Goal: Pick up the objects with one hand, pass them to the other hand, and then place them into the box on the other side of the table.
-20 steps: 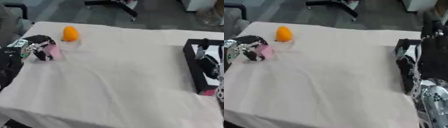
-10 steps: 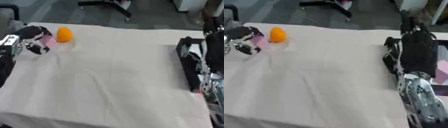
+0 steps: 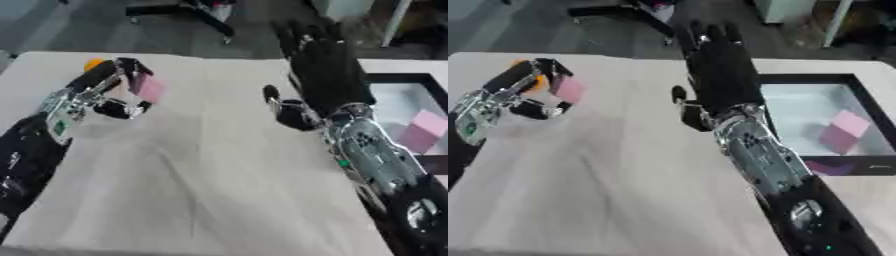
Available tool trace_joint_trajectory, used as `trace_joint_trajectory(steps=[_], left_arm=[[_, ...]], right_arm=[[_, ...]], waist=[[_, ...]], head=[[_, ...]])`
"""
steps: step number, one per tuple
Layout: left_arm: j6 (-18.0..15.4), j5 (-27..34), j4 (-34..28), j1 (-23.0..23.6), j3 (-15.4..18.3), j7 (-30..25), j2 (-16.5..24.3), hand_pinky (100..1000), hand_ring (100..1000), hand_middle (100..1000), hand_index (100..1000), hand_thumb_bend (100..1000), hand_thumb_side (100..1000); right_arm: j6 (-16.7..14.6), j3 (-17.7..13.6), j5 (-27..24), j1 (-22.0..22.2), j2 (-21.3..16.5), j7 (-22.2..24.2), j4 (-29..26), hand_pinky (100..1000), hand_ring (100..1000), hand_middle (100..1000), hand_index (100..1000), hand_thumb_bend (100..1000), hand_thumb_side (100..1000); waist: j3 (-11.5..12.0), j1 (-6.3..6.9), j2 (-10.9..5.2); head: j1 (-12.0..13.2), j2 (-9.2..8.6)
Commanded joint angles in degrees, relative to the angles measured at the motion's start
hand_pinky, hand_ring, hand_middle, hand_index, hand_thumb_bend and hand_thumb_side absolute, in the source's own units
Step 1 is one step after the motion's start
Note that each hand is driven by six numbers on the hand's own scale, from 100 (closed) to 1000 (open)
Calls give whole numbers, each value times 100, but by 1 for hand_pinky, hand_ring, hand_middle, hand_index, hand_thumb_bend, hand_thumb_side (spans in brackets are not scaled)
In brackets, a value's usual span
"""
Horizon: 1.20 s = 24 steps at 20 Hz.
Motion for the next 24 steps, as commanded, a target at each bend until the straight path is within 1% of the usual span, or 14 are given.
trace_joint_trajectory(steps=[1,3,5,7,9,12,16,17,18,24], left_arm=[[1139,2143,-924,-204,-325,-975,58,709,496,435,553,307,139],[1836,3009,-1400,-219,-421,-1284,59,708,497,437,554,313,141],[2360,3607,-1742,-207,-478,-1438,36,707,498,439,556,318,141],[2768,4025,-1981,-191,-533,-1523,-3,707,499,440,557,321,141],[3043,4265,-2129,-198,-592,-1578,-42,707,501,442,559,325,141],[3296,4414,-2194,-221,-709,-1670,-137,707,502,444,561,328,137],[3513,4479,-2091,-231,-854,-1758,-244,708,505,447,562,329,130],[3550,4471,-2034,-238,-890,-1777,-265,708,505,447,563,332,100],[3563,4457,-1980,-246,-918,-1799,-289,709,506,448,563,331,130],[3505,4430,-1771,-329,-947,-1905,-471,712,507,450,565,326,128]], right_arm=[[-91,61,152,-143,2,303,12,1000,901,929,1000,339,337],[-87,87,216,-142,12,367,60,1000,908,936,1000,345,345],[-81,106,271,-143,23,396,104,1000,914,940,1000,351,345],[-88,123,345,-157,31,424,156,1000,918,943,1000,358,339],[-105,139,421,-175,42,460,200,1000,920,943,1000,371,333],[-156,167,534,-222,85,496,238,1000,920,943,1000,387,330],[-162,199,686,-271,151,570,270,1000,914,946,1000,397,358],[-150,213,697,-279,163,591,281,1000,913,945,1000,400,363],[-141,229,700,-283,176,605,293,1000,912,945,1000,402,371],[-117,296,711,-303,252,600,321,1000,909,945,1000,415,386]], waist=[[27,48,-149],[36,68,-156],[41,83,-163],[45,93,-172],[49,100,-180],[52,106,-187],[49,112,-188],[48,114,-189],[47,116,-189],[44,120,-180]], head=[[-91,-28],[-138,-38],[-189,-58],[-241,-81],[-280,-101],[-318,-138],[-348,-152],[-342,-148],[-331,-144],[-284,-119]])
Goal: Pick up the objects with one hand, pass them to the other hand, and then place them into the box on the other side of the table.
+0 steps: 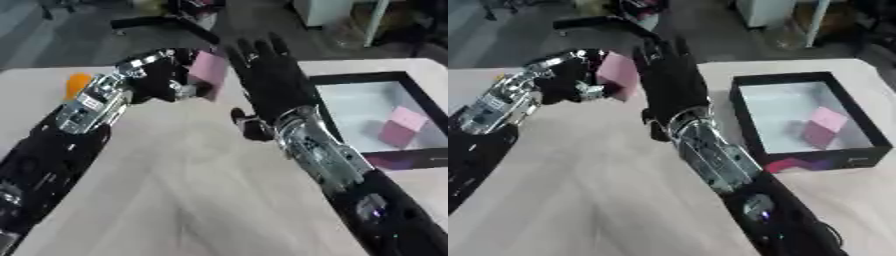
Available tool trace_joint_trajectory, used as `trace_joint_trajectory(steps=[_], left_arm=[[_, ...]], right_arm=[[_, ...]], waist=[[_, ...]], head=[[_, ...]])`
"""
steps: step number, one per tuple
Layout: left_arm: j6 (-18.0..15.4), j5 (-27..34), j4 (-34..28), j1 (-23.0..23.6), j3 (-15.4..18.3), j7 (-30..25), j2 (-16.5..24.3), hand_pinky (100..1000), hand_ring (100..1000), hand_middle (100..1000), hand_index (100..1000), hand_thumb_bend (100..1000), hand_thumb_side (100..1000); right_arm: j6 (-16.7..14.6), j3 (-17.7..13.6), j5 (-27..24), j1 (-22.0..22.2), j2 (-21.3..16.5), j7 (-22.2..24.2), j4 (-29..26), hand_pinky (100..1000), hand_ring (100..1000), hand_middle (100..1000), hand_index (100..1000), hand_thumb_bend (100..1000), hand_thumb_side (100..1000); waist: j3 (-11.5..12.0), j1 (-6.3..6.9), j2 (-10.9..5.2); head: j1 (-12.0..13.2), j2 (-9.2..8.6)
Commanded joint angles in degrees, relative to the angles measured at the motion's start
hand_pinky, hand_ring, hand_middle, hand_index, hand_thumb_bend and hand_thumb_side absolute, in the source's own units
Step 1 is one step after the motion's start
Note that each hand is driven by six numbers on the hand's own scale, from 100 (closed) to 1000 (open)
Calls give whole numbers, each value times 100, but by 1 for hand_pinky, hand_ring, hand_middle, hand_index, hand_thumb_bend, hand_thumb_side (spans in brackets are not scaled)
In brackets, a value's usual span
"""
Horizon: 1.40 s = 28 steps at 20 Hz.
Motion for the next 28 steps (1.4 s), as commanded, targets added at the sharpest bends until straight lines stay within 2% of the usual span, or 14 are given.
trace_joint_trajectory(steps=[1,9,13,20,28], left_arm=[[-13,15,6,-189,10,-66,-21,713,507,450,565,326,128],[-11,-22,169,-219,43,-188,-170,715,508,452,567,314,125],[5,53,116,-259,49,-218,-239,715,508,451,567,310,126],[233,288,-29,-275,-20,-314,-324,715,510,454,569,308,129],[428,520,-220,-313,-76,-310,-355,715,510,454,570,302,132]], right_arm=[[0,3,45,-129,51,3,-42,1000,909,945,1000,414,388],[17,62,43,-123,107,-66,1,1000,893,936,1000,408,375],[10,83,52,-113,122,-100,52,1000,887,929,998,396,336],[39,125,215,-84,147,-353,252,1000,832,857,936,309,108],[210,150,317,-58,200,-719,584,1000,799,813,884,271,100]], waist=[[-2,12,-112],[-7,32,-116],[-7,43,-117],[14,69,-138],[41,69,-160]], head=[[28,-39],[20,-18],[12,-5],[-21,18],[-43,23]])
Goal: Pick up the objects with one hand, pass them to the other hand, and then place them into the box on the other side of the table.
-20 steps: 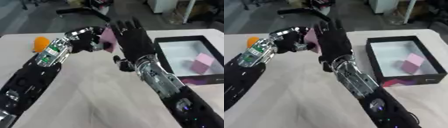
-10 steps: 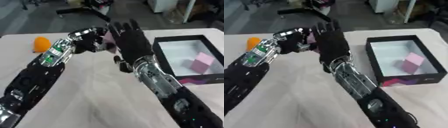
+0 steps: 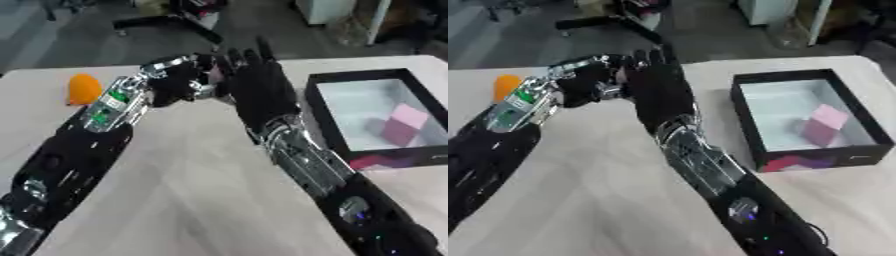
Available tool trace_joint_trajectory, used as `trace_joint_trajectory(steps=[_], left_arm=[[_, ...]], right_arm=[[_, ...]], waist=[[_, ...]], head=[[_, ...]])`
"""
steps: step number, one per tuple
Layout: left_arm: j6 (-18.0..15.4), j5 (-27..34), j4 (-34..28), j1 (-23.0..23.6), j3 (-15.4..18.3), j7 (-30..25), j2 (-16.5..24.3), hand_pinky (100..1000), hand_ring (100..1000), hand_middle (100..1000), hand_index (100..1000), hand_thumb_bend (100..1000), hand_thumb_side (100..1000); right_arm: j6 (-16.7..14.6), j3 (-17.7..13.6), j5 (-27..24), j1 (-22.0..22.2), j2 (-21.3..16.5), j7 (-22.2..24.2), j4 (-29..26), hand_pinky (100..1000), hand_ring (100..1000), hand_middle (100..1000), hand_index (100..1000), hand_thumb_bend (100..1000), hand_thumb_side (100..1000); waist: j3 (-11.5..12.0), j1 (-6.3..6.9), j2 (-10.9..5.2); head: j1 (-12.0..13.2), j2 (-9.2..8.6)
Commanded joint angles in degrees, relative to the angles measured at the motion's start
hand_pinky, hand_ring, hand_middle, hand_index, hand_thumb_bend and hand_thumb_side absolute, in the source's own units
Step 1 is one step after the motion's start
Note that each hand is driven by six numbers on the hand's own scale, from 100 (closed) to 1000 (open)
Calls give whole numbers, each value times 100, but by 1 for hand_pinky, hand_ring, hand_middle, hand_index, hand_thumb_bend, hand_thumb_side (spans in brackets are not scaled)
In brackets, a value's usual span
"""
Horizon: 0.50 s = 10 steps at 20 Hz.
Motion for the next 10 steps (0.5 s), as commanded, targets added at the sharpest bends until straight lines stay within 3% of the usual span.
trace_joint_trajectory(steps=[1,5,8,10], left_arm=[[66,129,-226,-198,10,-15,1,715,510,454,570,302,132],[142,188,-248,-212,-1,-10,-44,715,511,455,571,299,136],[176,198,-233,-219,-7,-19,-67,715,513,458,575,303,141],[182,191,-211,-225,-2,-26,-74,715,515,460,577,304,141]], right_arm=[[64,-3,71,-61,19,-138,113,997,792,800,864,266,100],[181,5,102,-51,36,-340,192,955,767,746,777,204,100],[321,5,54,-44,45,-544,228,887,745,711,704,100,100],[432,6,-7,-41,48,-714,245,848,731,691,673,100,100]], waist=[[18,-4,-114],[28,-10,-116],[28,-15,-116],[28,-16,-117]], head=[[-14,-9],[-10,-9],[-10,-12],[-10,-14]])
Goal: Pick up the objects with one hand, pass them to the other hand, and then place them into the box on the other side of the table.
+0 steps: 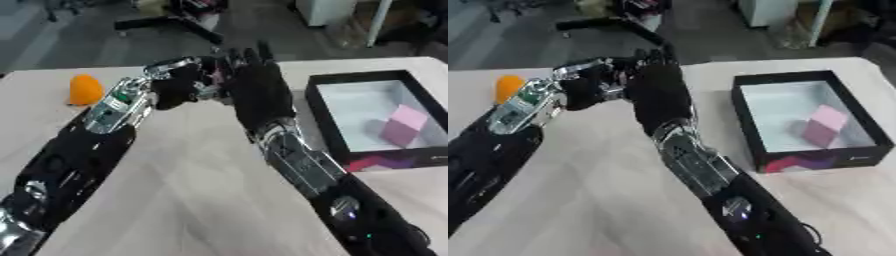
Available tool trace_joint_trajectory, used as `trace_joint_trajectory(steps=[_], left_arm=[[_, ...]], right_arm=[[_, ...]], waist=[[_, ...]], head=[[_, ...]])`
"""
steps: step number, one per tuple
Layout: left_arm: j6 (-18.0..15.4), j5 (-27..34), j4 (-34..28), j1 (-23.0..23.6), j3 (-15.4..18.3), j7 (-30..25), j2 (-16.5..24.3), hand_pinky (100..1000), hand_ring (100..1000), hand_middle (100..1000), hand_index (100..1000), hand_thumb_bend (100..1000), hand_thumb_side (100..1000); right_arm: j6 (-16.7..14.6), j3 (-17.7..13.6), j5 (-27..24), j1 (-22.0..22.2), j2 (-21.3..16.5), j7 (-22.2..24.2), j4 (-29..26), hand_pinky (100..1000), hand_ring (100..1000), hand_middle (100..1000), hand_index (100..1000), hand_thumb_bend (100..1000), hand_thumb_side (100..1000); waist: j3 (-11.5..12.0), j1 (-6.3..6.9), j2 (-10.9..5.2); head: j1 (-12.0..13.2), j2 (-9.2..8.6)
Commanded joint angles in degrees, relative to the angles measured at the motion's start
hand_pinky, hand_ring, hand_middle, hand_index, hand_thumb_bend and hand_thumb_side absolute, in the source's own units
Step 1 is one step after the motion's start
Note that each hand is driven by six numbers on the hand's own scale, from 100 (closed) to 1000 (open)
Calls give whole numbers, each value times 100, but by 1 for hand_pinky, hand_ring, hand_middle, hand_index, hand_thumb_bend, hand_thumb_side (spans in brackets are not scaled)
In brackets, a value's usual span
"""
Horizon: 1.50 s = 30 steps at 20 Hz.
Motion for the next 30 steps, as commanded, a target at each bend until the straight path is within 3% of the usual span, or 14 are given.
trace_joint_trajectory(steps=[1,9,14,15,16,18,19,20,21,22,23,25,26,30], left_arm=[[7,60,-175,-203,48,-25,-27,716,515,460,578,305,142],[-49,0,-97,-210,78,-110,-12,737,529,474,599,330,165],[-100,-93,-50,-189,82,-356,66,760,556,504,638,462,265],[-118,-122,-27,-186,89,-428,87,769,568,516,653,540,328],[-141,-152,-1,-184,99,-504,105,770,570,518,656,549,334],[-216,-210,48,-186,126,-673,132,783,595,545,683,705,414],[-273,-240,73,-188,140,-763,143,794,618,573,713,832,449],[-342,-271,98,-189,156,-848,155,796,622,578,718,853,452],[-432,-293,117,-192,172,-944,167,816,660,618,760,965,474],[-540,-309,145,-191,192,-1057,186,823,673,630,775,1000,488],[-647,-334,182,-193,218,-1155,205,842,711,675,815,1000,556],[-857,-406,277,-196,275,-1304,237,844,715,680,819,1000,563],[-955,-444,333,-206,311,-1347,268,866,763,745,864,1000,596],[-1365,-591,541,-240,458,-1444,375,897,817,820,912,1000,641]], right_arm=[[156,3,-95,-46,-4,-256,58,831,724,681,658,100,106],[476,2,-394,-36,-40,-937,133,739,684,625,528,100,177],[514,-14,-519,-19,-75,-1102,168,727,680,621,501,100,164],[510,-20,-533,-19,-82,-1114,164,722,679,620,496,100,163],[506,-30,-541,-19,-88,-1125,153,721,679,620,496,100,163],[494,-50,-541,-20,-101,-1122,129,729,681,621,492,100,145],[486,-60,-536,-18,-106,-1109,113,728,682,623,491,100,139],[479,-69,-532,-17,-113,-1093,93,729,682,623,490,100,138],[474,-79,-530,-15,-121,-1078,70,727,682,623,489,100,133],[470,-92,-527,-12,-133,-1059,44,730,683,624,489,100,130],[464,-104,-518,-7,-145,-1038,18,736,684,625,488,100,120],[448,-130,-490,6,-165,-995,-47,734,684,625,488,100,119],[442,-144,-475,12,-177,-977,-91,725,683,624,487,100,108],[410,-197,-419,34,-221,-909,-274,718,683,623,486,100,100]], waist=[[5,1,-115],[-14,4,-112],[-32,2,-117],[-36,1,-118],[-39,-1,-119],[-45,-7,-121],[-47,-10,-122],[-49,-13,-123],[-53,-17,-124],[-57,-22,-125],[-61,-27,-127],[-68,-34,-128],[-75,-39,-132],[-93,-41,-137]], head=[[-9,-13],[-83,-53],[-126,-72],[-126,-76],[-126,-79],[-130,-85],[-128,-86],[-125,-87],[-125,-90],[-126,-92],[-130,-95],[-139,-104],[-142,-108],[-158,-120]])
